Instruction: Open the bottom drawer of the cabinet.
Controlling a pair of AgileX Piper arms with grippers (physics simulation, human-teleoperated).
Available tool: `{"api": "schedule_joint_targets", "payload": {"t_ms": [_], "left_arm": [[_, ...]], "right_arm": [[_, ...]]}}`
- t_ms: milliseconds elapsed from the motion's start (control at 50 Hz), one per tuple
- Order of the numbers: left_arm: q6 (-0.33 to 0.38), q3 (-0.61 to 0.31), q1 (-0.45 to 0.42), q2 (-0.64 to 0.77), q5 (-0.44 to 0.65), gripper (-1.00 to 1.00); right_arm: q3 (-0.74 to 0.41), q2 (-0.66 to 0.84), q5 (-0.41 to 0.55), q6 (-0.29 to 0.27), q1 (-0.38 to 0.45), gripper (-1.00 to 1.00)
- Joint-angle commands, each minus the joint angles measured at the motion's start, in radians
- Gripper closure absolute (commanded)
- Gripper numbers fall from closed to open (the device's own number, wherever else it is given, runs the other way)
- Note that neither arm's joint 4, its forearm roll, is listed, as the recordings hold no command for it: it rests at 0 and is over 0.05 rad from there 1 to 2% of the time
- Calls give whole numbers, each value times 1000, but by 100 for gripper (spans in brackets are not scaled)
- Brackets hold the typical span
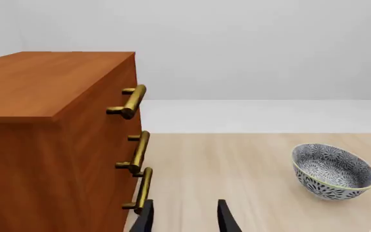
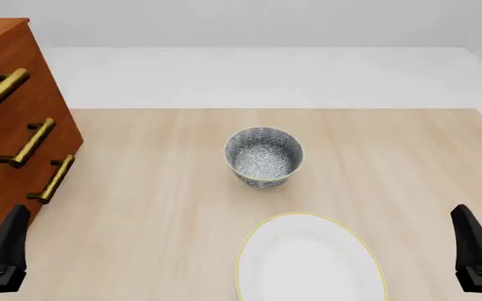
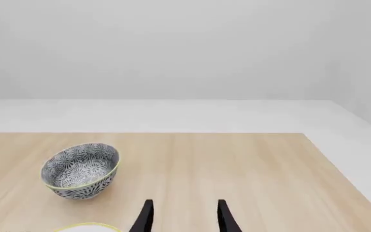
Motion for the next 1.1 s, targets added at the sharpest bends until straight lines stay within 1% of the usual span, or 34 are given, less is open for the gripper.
{"api": "schedule_joint_targets", "payload": {"t_ms": [20, 180, 280, 300, 320, 360, 380, 420, 460, 480, 520, 540, 560, 620, 700, 740, 780, 820, 860, 880, 920, 940, 1000, 1020, 1040, 1060, 1100], "left_arm": [[11, -8, -1, 0, 3, -100], [21, -8, -2, 0, 4, -100], [58, -30, -22, 2, 20, -100], [85, -34, -34, 1, 23, -100], [105, -37, -27, 6, 36, -100], [129, -49, -46, 2, 41, -100], [163, -47, -49, 6, 45, -100], [203, -49, -56, 6, 44, -100], [230, -58, -61, 7, 55, -100], [246, -58, -60, 15, 46, -100], [301, -44, -67, 38, 18, -100], [311, -42, -68, 49, 10, -100], [321, -31, -70, 77, -18, -100], [387, 0, -77, 138, -88, -100], [446, 1, -71, 184, -108, -100], [502, 2, -65, 190, -114, -100], [495, 2, -61, 223, -139, -100], [536, 2, -56, 240, -149, -100], [573, 2, -51, 313, -207, -100], [582, 2, -48, 320, -214, -100], [585, 2, -43, 377, -264, -100], [610, 2, -39, 403, -288, -100], [607, 2, -35, 473, -349, -100], [692, 2, -34, 793, -600, -100], [696, 2, -32, 895, -696, -100], [708, 2, -29, 962, -761, -100], [707, 2, -25, 1012, -808, -100]], "right_arm": [[-5, 4, 6, -2, 6, -100], [-2, 1, 10, -9, 5, -100], [-5, 0, 13, -13, 6, -100], [-6, -1, 14, -14, 7, -100], [-6, -1, 14, -16, 9, -100], [-3, -1, 12, -16, 10, -100], [-2, -1, 12, -16, 11, -100], [-2, -1, 15, -18, 16, -100], [-1, -1, 14, -17, 16, -100], [-2, -1, 13, -16, 16, -100], [-2, -2, 13, -15, 19, -100], [-2, -2, 11, -15, 19, -100], [-2, -2, 11, -14, 20, -100], [-2, -2, 9, -12, 21, -100], [-6, -2, 13, -13, 22, -100], [-5, -2, 12, -13, 22, -100], [-4, -2, 12, -11, 23, -100], [-4, -2, 13, -11, 24, -100], [-4, -2, 13, -9, 24, -100], [-4, -2, 13, -9, 24, -100], [-8, -2, 16, -10, 22, -100], [-8, -2, 15, -9, 22, -100], [-10, -2, 16, -9, 24, -100], [-9, -2, 17, -10, 25, -100], [-9, -2, 16, -9, 24, -100], [-8, -2, 16, -9, 24, -100], [-8, -2, 15, -9, 24, -100]]}}
